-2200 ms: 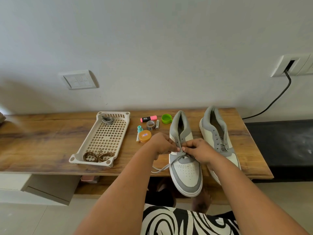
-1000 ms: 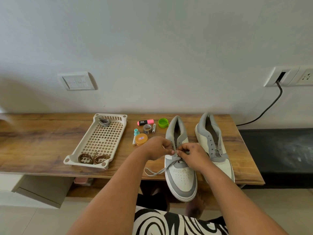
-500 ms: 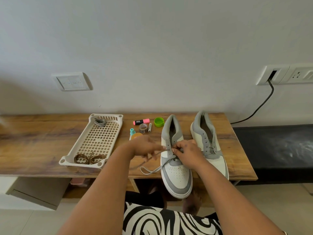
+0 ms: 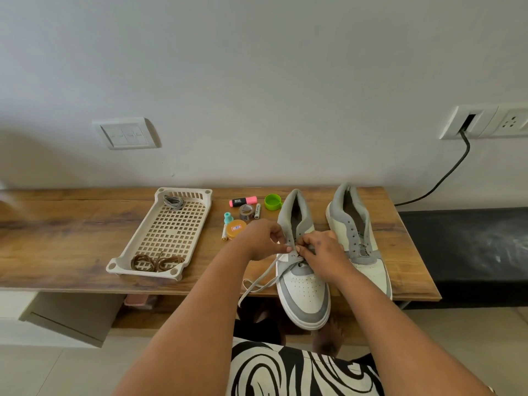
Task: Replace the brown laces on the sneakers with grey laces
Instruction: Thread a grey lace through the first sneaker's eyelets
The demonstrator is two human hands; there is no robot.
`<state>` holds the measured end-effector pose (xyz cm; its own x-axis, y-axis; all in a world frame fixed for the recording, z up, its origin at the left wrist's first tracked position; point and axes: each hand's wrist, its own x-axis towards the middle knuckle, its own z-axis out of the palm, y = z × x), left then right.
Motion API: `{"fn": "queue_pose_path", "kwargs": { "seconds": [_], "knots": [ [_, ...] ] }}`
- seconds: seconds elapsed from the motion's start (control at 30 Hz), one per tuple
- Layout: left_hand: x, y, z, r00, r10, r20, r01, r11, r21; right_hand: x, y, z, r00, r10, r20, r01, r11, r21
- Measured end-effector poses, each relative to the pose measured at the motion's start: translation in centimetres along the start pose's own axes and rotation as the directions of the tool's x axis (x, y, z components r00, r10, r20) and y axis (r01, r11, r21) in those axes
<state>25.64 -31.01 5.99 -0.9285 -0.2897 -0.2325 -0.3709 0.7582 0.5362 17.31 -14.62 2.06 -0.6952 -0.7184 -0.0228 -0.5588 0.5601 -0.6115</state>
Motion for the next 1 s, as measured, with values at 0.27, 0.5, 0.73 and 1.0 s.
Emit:
{"fn": "queue_pose_path", "kwargs": {
  "seconds": [0.27,0.5,0.73,1.0],
  "knots": [
    [-0.5,0.6,0.2,0.993,0.009,0.119,-0.001,0.997,-0.072,0.0,0.2,0.2,1.000,-0.004,0.016,0.004,1.000,0.010],
    [-3.1,0.0,-3.7,0.996,0.059,0.071,0.021,0.612,-0.791,0.2,0.3,0.0,0.999,0.005,0.045,-0.005,1.000,-0.005],
    [-3.9,-0.4,-4.8,0.988,-0.060,0.139,0.148,0.570,-0.808,0.2,0.0,-0.1,0.999,0.000,0.042,0.000,1.000,-0.001],
    [-0.3,1.1,0.3,0.988,-0.079,0.133,0.069,0.994,0.083,0.1,0.0,-0.2,1.000,-0.008,0.025,0.008,1.000,-0.015]
  ]
}}
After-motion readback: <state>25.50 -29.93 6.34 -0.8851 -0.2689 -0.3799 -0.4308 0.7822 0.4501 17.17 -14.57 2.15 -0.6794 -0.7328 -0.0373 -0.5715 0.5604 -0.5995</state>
